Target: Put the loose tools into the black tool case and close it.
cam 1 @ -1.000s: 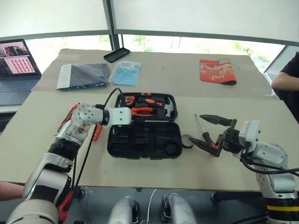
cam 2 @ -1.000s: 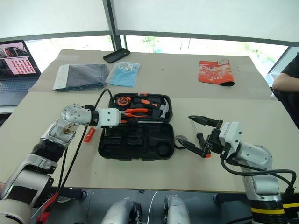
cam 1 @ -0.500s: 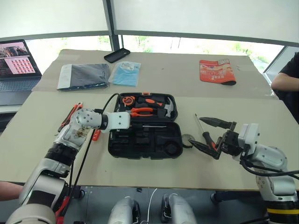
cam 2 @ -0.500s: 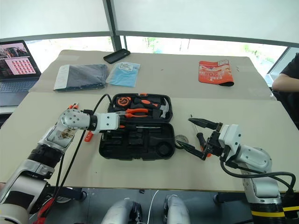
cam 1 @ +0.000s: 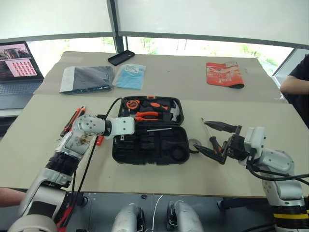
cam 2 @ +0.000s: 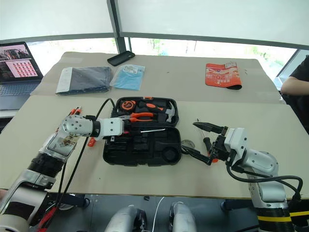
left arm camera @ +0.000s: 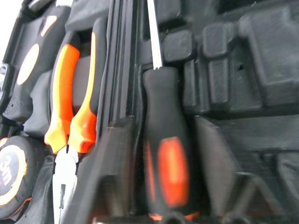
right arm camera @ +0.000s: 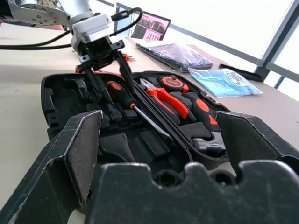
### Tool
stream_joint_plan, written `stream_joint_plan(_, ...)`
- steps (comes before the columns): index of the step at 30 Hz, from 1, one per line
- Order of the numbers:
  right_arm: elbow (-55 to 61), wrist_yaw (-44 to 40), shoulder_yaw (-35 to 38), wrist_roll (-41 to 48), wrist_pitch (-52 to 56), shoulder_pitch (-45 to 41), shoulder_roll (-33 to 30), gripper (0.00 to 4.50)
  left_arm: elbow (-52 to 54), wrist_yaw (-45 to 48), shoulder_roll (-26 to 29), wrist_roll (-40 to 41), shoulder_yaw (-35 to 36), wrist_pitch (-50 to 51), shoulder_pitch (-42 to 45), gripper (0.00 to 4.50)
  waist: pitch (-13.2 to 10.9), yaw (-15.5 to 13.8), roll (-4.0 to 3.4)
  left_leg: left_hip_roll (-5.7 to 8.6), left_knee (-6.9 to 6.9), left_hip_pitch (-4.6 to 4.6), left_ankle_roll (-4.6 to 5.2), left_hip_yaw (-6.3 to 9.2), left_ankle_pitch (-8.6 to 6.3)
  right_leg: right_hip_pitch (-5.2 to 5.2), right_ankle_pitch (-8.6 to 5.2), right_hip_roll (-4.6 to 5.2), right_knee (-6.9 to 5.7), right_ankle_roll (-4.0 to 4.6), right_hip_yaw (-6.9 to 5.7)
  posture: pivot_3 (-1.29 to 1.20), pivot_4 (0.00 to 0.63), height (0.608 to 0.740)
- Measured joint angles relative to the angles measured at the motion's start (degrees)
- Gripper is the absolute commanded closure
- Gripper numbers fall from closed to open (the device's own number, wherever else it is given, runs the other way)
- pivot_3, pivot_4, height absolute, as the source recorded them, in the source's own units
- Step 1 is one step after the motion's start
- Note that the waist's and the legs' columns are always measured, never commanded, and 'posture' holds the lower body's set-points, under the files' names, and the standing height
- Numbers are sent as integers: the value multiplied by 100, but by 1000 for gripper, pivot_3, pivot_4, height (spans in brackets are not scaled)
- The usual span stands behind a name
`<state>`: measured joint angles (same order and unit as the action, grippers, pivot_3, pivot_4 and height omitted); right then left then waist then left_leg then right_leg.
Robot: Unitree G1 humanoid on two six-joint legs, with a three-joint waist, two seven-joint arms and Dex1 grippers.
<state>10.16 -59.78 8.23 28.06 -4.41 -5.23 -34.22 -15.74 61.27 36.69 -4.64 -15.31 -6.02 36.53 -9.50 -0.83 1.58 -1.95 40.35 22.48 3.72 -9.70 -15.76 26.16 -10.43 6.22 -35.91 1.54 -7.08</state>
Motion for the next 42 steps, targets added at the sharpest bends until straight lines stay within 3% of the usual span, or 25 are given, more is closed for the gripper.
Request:
stream_joint_plan(4,11,14,-51,-1,0,21,2,0,303,-192,-253,614,501,457,-178,673,0,13,0,0,8,7,2,1,0,1,3,2,-1,-4,0,0,150,740)
stream_joint_plan(7,18,38,-55,-2,0,76,3,0,552,-225,-269,957,774,802,-306,1424,0,22,0,-1,8,3,1,0,0,0,3,0,-3,-4,1,0,150,740)
stream_joint_plan(14,28,151,-57,-4,2,86,14,0,488,-571,-660,1137,842,1439,-451,4169,0,12,0,0,8,0,-5,1,4,-1,3,-1,-7,-5,1,0,150,740)
stream_joint_plan(16,28,174,-61,-6,3,86,17,0,479,-620,-685,1039,724,1414,-454,4462,0,13,0,0,8,1,-4,1,3,-1,3,-1,-6,-5,1,0,150,740)
stream_joint_plan(27,47,301,-69,-64,-2,239,51,0,652,-892,-755,545,271,1486,-679,4462,10,9,-11,0,7,-15,2,3,-1,-15,3,3,-5,-4,3,0,150,740)
stream_joint_plan(33,48,366,-52,-96,-2,305,67,0,600,-987,-930,600,396,1581,-666,4462,22,-12,-28,2,8,-21,25,3,-14,-23,6,17,-5,-9,3,0,150,740)
stream_joint_plan(36,129,582,197,-49,60,462,72,0,708,-684,-1113,1386,792,1490,-1042,3729,20,-13,-26,1,7,-1,2,5,0,-4,6,23,-4,-7,2,0,150,740)
stream_joint_plan(38,244,717,569,19,134,847,-38,0,1124,-335,-1055,1951,1108,1369,-1312,2973,20,-19,-26,0,7,10,2,7,0,3,9,21,-5,-1,-3,0,150,740)
stream_joint_plan(42,332,742,1370,55,156,1776,-242,0,2005,234,-256,2530,1773,1111,-1837,1502,23,10,-34,0,2,5,0,4,-1,-1,3,22,6,-8,2,0,150,740)
